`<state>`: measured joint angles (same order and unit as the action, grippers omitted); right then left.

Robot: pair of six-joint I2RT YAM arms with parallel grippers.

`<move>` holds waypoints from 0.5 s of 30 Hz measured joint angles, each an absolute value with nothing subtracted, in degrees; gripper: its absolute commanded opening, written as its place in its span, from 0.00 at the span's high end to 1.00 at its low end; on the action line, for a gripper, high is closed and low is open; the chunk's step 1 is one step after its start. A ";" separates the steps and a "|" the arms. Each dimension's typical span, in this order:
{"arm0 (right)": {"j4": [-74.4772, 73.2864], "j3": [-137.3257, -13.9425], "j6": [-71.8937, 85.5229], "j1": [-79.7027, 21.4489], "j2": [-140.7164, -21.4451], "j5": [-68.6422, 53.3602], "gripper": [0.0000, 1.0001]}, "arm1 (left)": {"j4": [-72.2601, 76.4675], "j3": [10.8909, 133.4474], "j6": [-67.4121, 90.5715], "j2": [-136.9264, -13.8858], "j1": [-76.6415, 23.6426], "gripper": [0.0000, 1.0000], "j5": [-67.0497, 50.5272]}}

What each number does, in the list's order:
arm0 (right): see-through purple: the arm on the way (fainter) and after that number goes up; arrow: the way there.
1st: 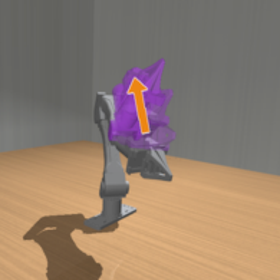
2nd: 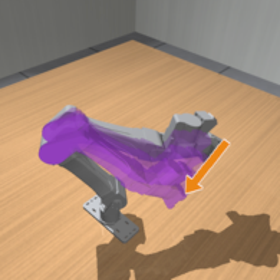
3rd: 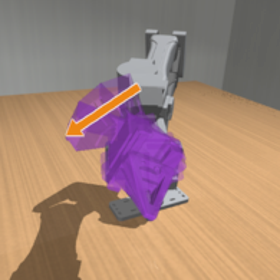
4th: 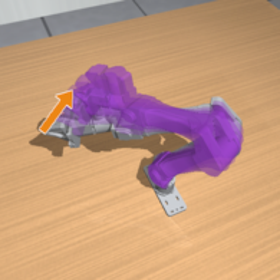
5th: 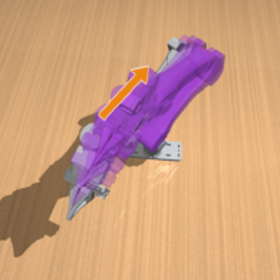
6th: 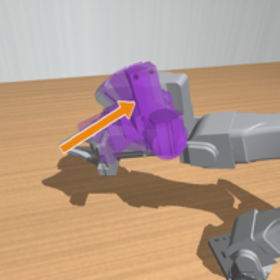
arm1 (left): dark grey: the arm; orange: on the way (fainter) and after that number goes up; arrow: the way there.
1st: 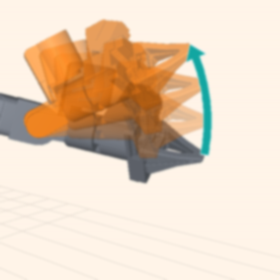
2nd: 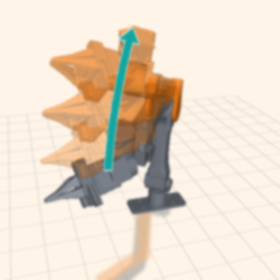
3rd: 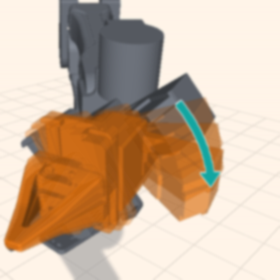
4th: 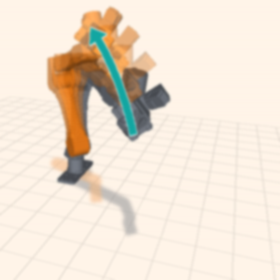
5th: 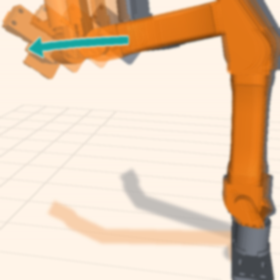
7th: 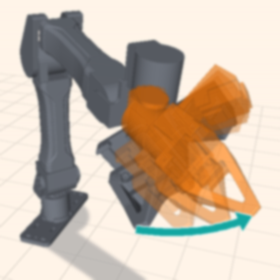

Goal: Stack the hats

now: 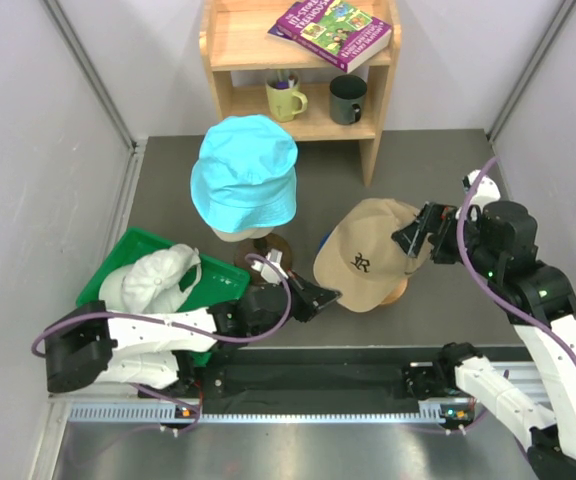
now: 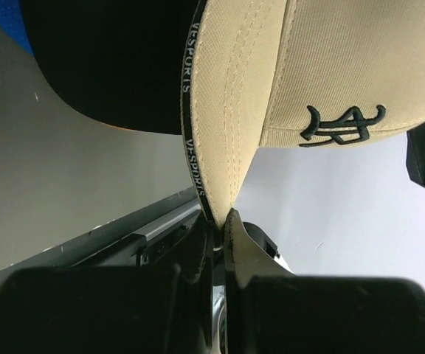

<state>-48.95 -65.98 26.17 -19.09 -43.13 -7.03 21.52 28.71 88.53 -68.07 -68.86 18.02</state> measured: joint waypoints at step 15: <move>-47.22 -60.73 23.55 -19.16 -44.82 -5.54 0.00 | 31.24 34.89 90.24 -84.44 -68.71 1.00 17.87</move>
